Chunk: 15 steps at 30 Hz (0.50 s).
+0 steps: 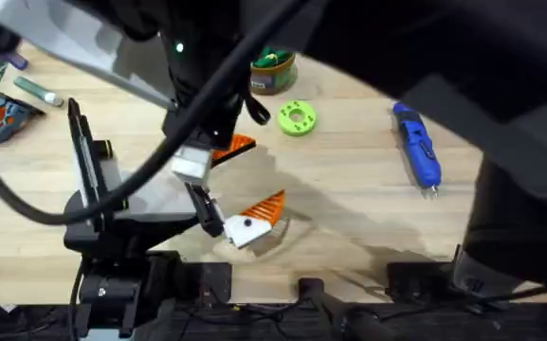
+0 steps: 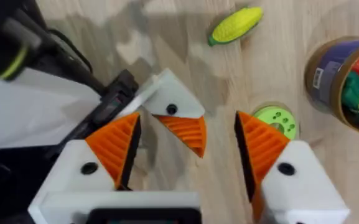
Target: Pick up the gripper from the table and insert it into the empty holder that is missing its gripper. Then pick up a screw, insert it into the mounting hole, and use the screwdriver to tighten it. Finally, clean up the table by picking up the vegetable and placing it into the bucket.
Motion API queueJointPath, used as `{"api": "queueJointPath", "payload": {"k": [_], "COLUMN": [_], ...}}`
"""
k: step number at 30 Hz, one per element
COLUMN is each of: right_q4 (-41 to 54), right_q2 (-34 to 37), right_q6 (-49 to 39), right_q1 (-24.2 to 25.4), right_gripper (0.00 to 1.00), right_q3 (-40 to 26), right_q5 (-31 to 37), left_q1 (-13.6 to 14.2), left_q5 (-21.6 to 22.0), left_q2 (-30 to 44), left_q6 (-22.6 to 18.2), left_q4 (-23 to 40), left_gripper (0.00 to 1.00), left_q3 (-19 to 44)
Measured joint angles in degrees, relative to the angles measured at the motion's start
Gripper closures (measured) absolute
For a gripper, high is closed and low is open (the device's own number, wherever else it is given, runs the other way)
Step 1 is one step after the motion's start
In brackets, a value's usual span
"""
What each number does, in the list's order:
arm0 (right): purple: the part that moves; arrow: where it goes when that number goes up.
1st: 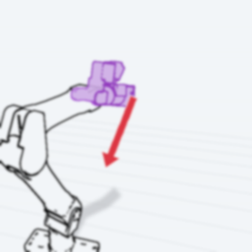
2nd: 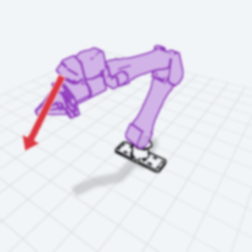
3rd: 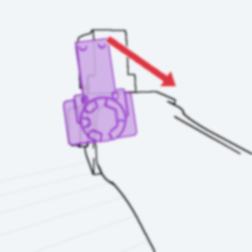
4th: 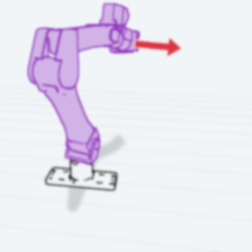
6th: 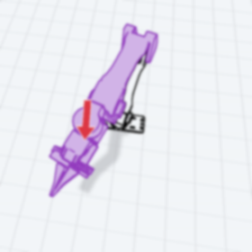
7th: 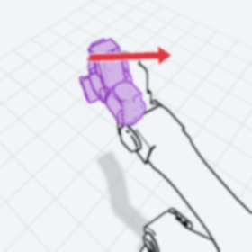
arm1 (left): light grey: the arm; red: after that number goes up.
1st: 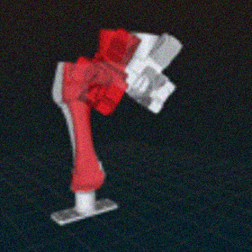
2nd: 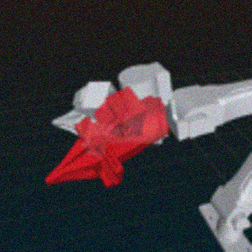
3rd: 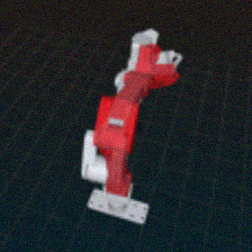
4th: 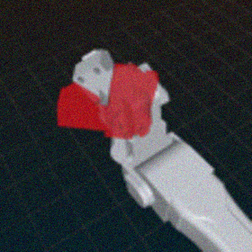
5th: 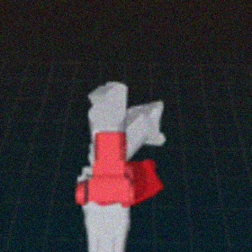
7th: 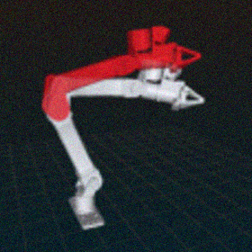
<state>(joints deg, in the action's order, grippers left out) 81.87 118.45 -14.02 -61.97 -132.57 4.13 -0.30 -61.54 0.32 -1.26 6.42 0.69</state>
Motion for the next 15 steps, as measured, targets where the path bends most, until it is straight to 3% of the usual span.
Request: {"api": "queueJointPath", "payload": {"k": [8,15], "right_q4": [-0.16,1.08], "right_q2": [-6.62,-7.47], "right_q6": [8.3,13.59], "right_q1": [5.29,10.81], "right_gripper": [0.144,0.143], "right_q3": [-0.09,-0.26], "right_q5": [-1.86,-2.06], "left_q1": [0.0,0.0], "left_q5": [0.0,0.0], "left_q2": [0.0,0.0], "left_q6": [0.0,0.0], "left_q4": [0.0,0.0], "left_gripper": [0.015,0.015], "left_q3": [0.0,0.0]}}
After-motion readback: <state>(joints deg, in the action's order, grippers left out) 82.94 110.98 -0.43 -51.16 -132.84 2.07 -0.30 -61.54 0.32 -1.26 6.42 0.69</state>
